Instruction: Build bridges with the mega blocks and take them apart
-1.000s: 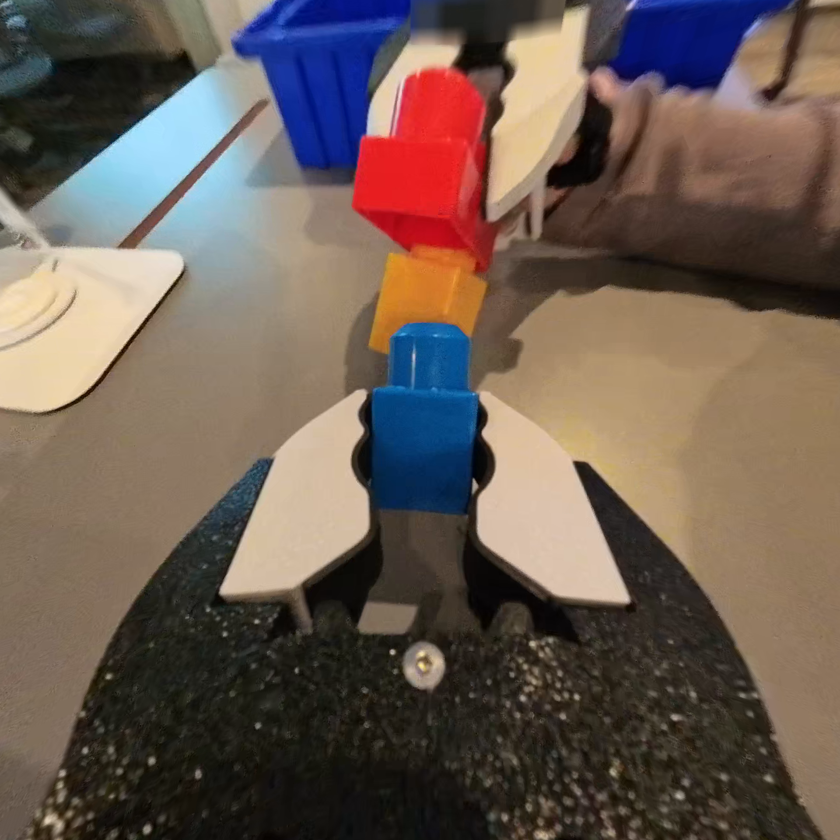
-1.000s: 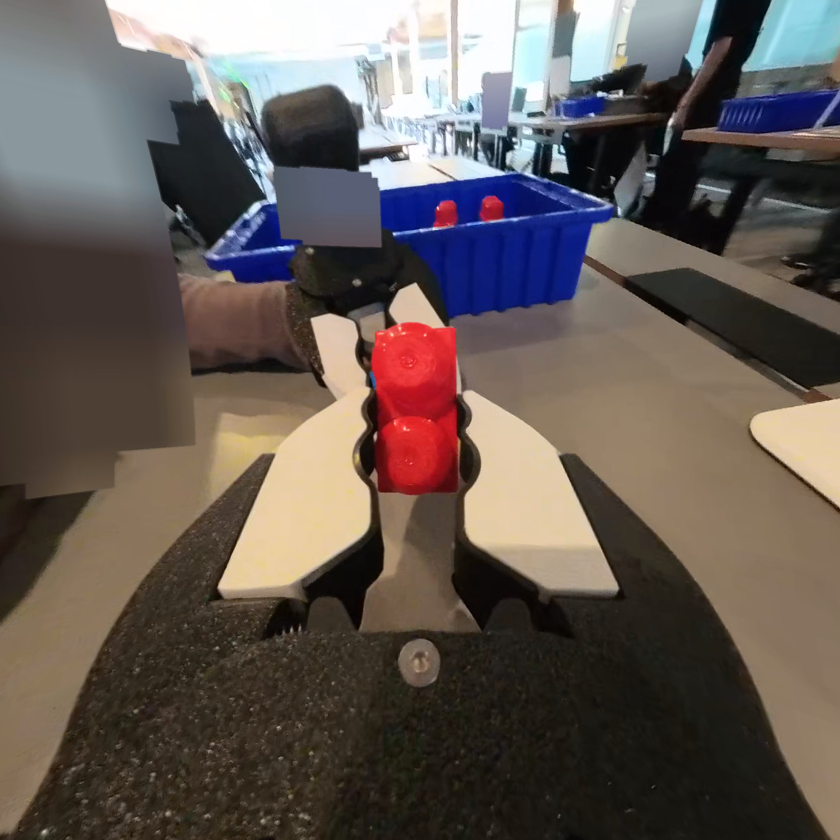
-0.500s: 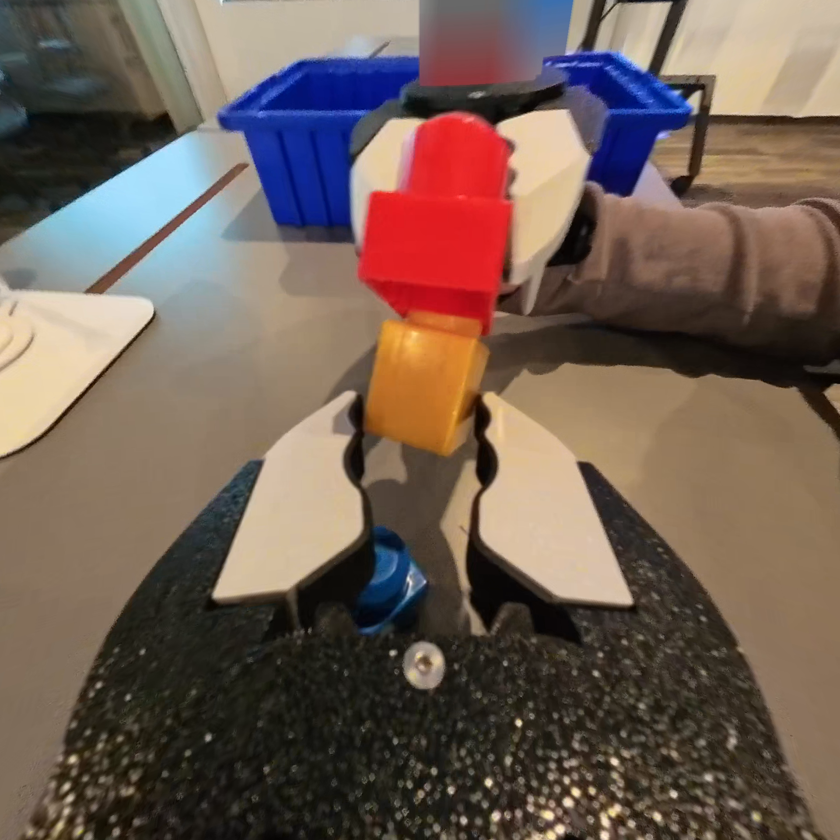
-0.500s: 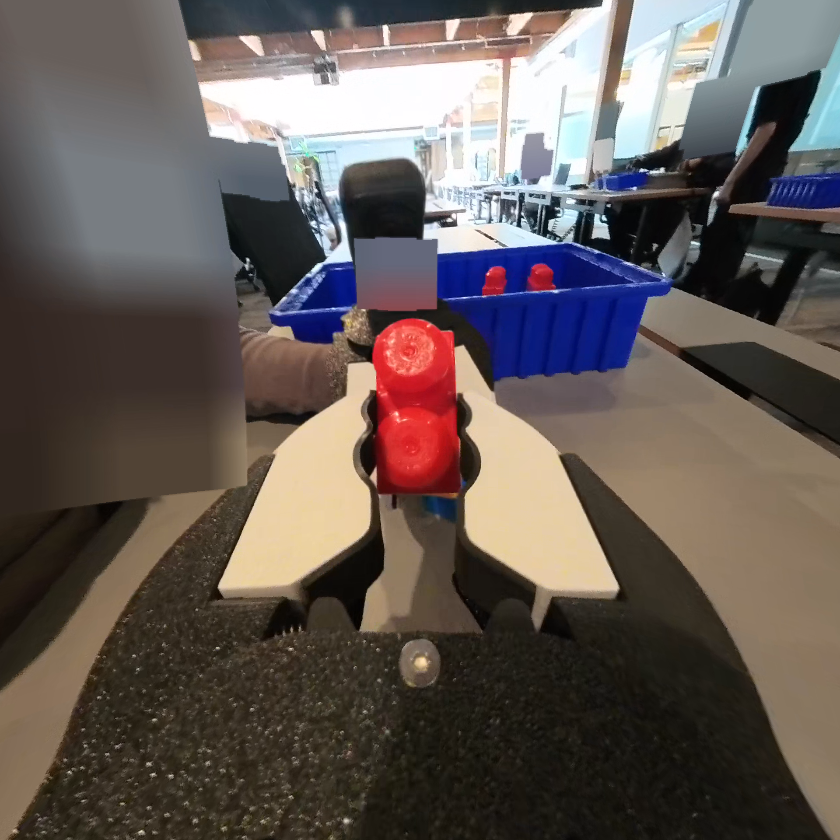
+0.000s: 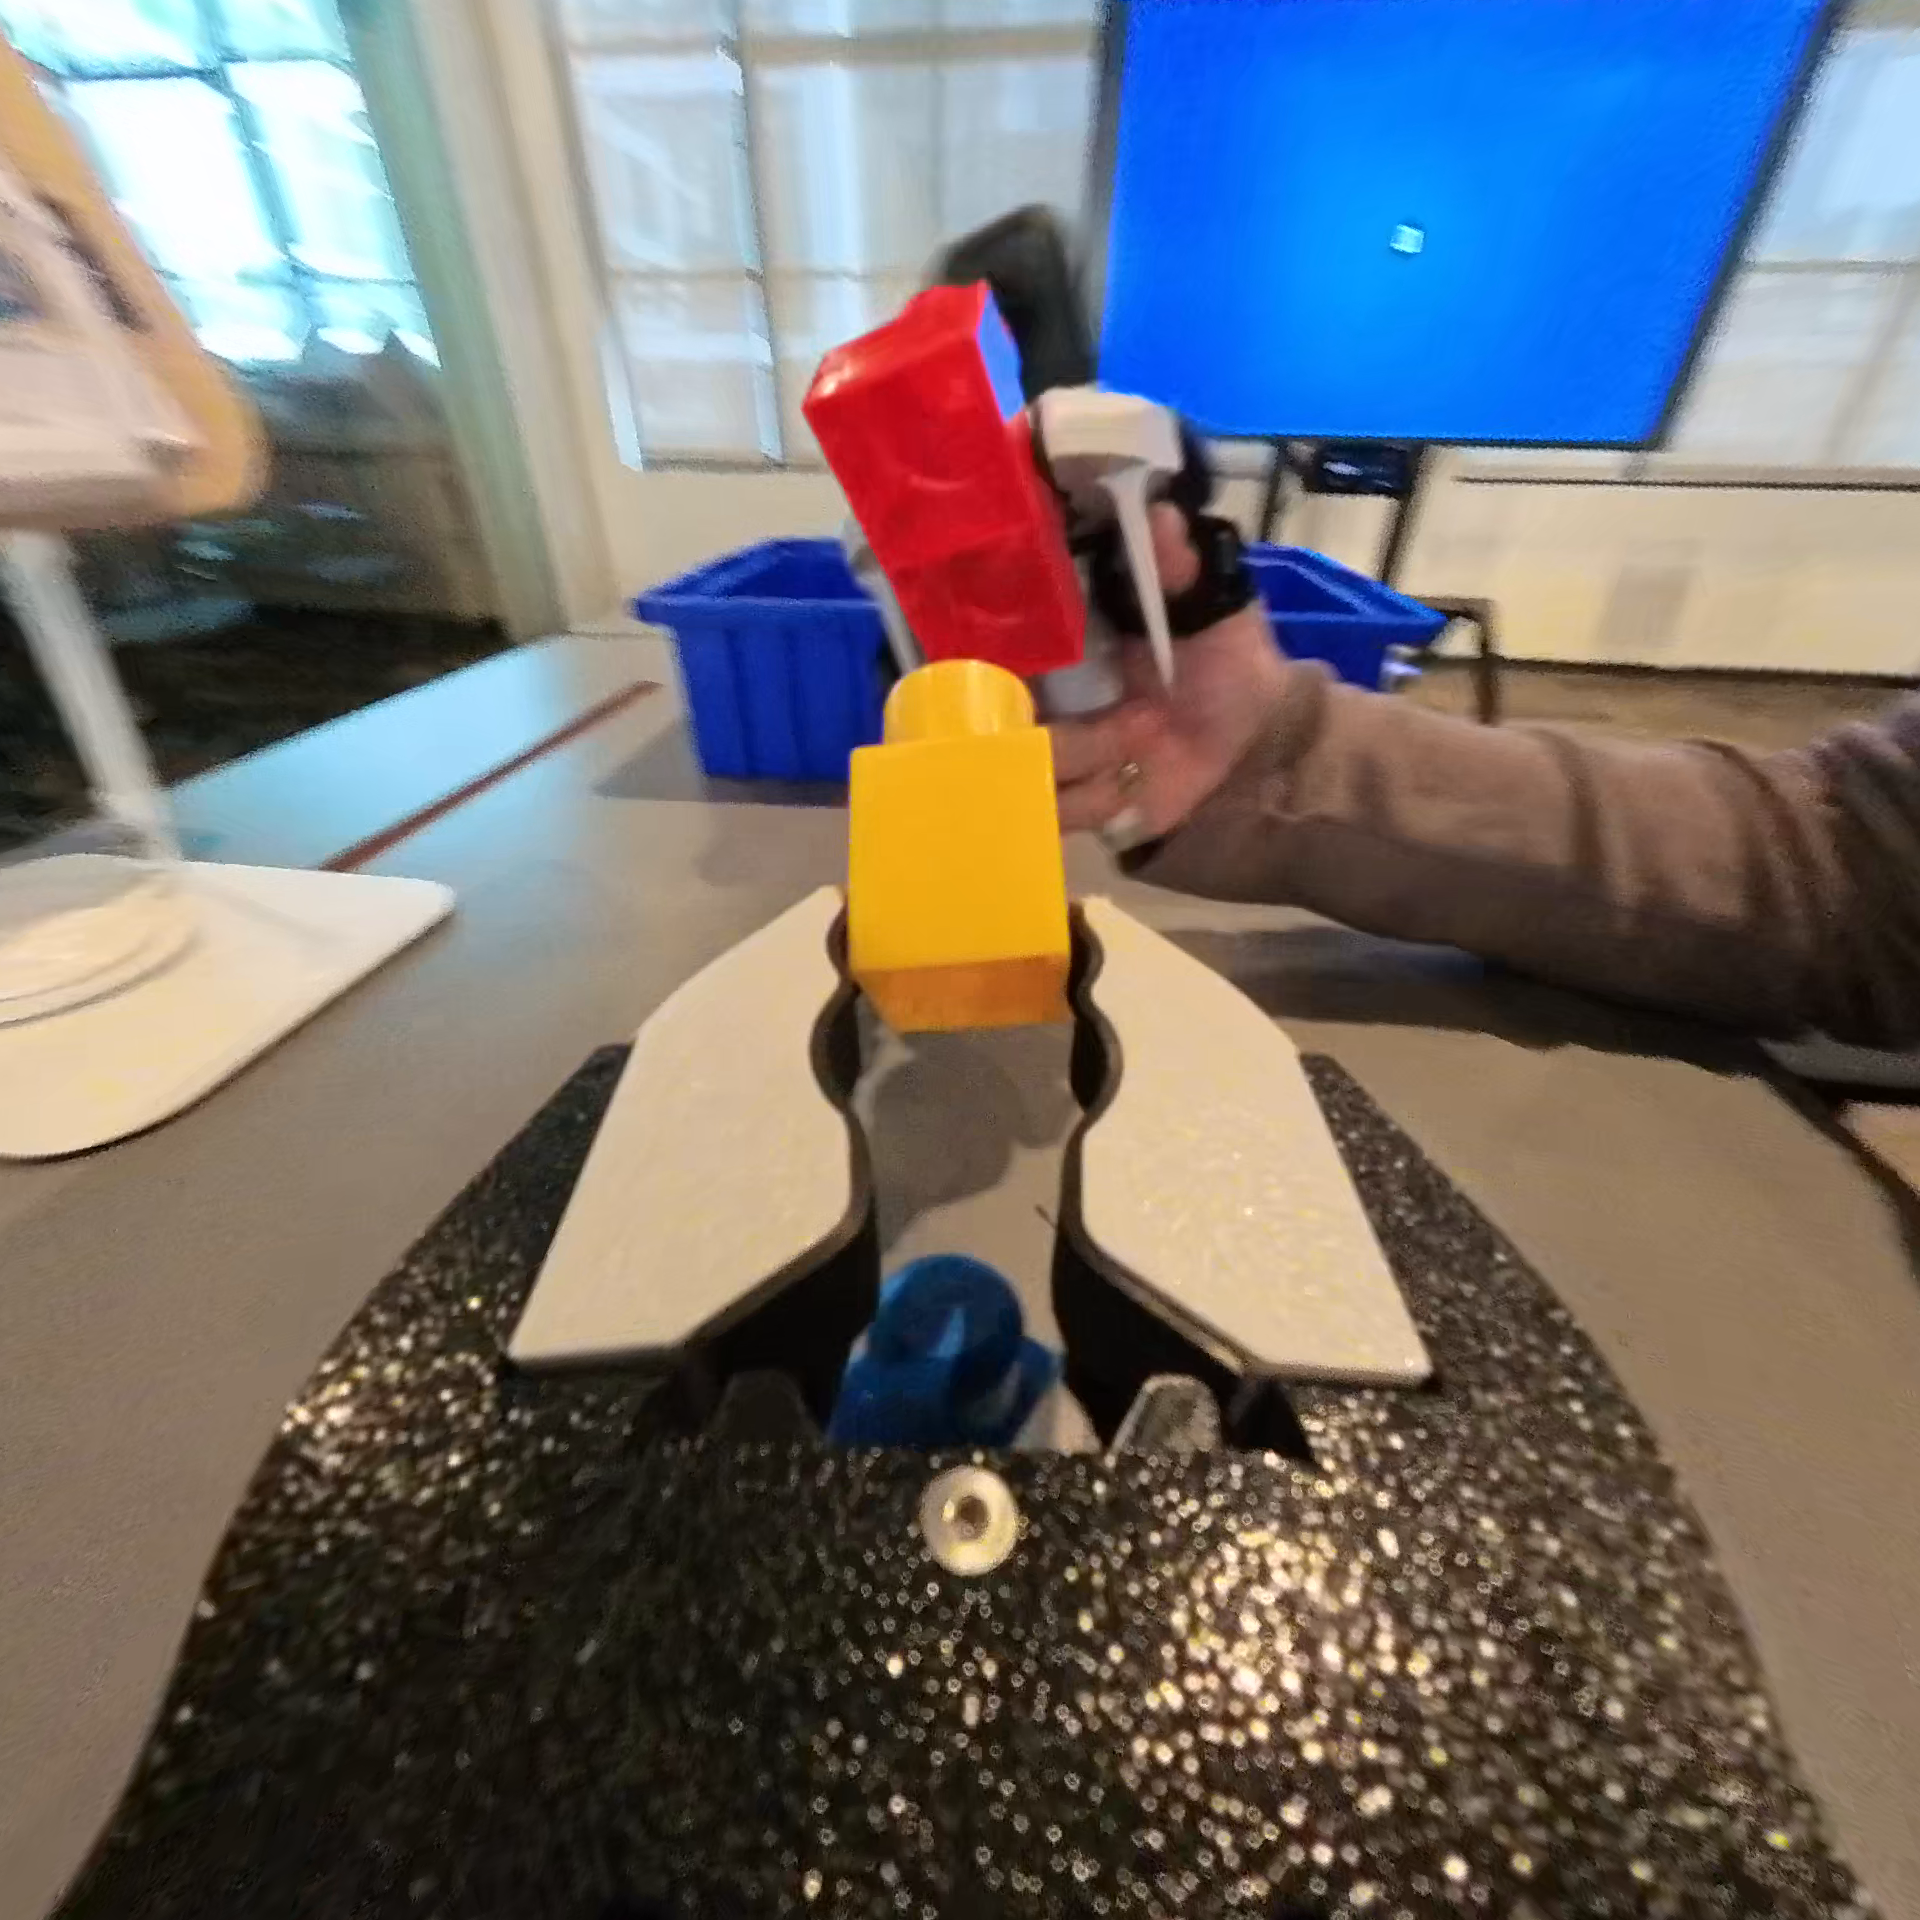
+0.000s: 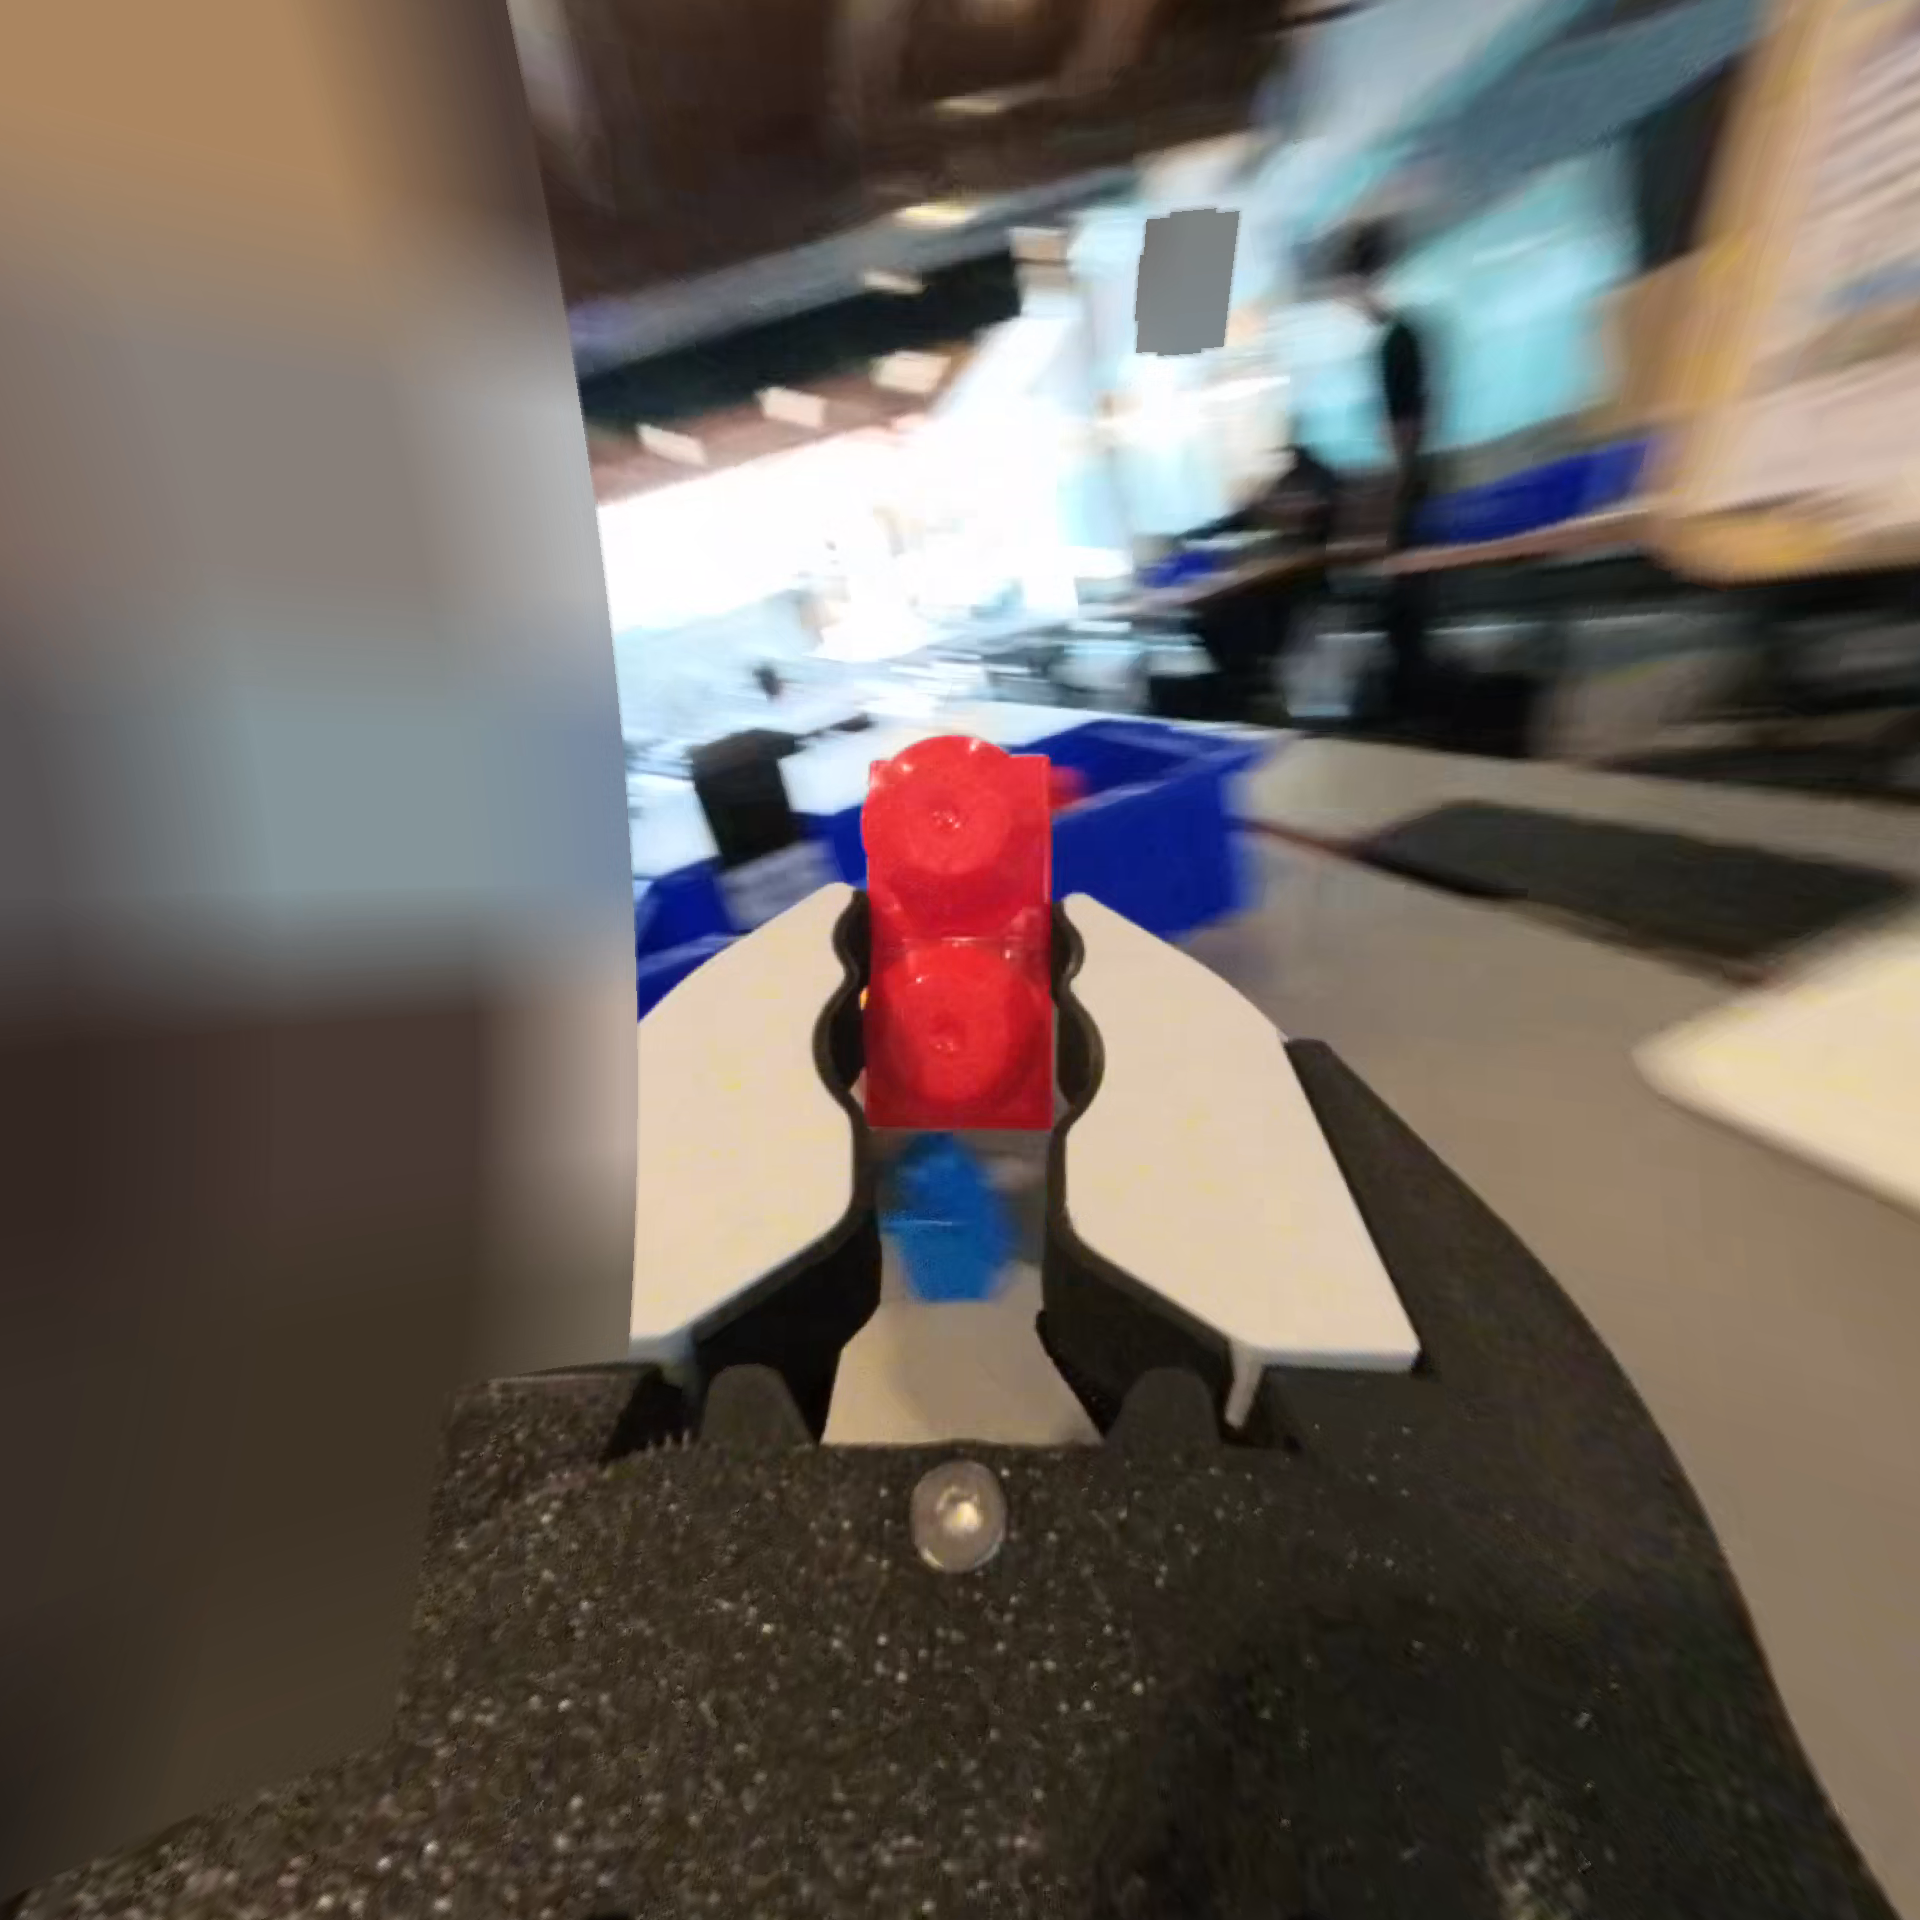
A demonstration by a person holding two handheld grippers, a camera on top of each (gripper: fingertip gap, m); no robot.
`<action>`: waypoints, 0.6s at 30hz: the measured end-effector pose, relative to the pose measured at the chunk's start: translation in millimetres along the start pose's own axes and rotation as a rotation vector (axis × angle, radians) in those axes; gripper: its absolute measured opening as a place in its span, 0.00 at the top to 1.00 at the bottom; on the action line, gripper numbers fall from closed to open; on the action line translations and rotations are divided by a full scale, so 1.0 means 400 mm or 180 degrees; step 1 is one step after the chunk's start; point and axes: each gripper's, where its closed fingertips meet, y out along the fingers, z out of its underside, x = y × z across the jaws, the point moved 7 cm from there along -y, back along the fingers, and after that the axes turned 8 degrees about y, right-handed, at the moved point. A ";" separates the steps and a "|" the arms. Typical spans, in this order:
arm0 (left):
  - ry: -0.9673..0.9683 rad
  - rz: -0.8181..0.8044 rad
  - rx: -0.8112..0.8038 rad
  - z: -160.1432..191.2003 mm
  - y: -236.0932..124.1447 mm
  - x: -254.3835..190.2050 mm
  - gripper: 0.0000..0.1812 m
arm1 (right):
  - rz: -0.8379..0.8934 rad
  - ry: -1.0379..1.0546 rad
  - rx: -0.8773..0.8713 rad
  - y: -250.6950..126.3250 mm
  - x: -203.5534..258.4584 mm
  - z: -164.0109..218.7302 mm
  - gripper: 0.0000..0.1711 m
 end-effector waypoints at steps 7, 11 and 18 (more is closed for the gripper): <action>0.0215 -0.0704 -0.0231 0.012 -0.009 0.022 0.79 | 0.4521 -0.1570 0.0300 -0.316 0.057 -0.157 0.81; 0.0241 -0.0660 -0.0200 0.014 0.001 0.013 0.79 | 0.5427 -0.0853 0.0431 -0.470 0.034 -0.140 0.81; 0.0371 -0.0591 -0.0137 0.015 0.009 0.000 0.79 | 0.3991 -0.1654 0.0263 -0.324 0.039 -0.140 0.60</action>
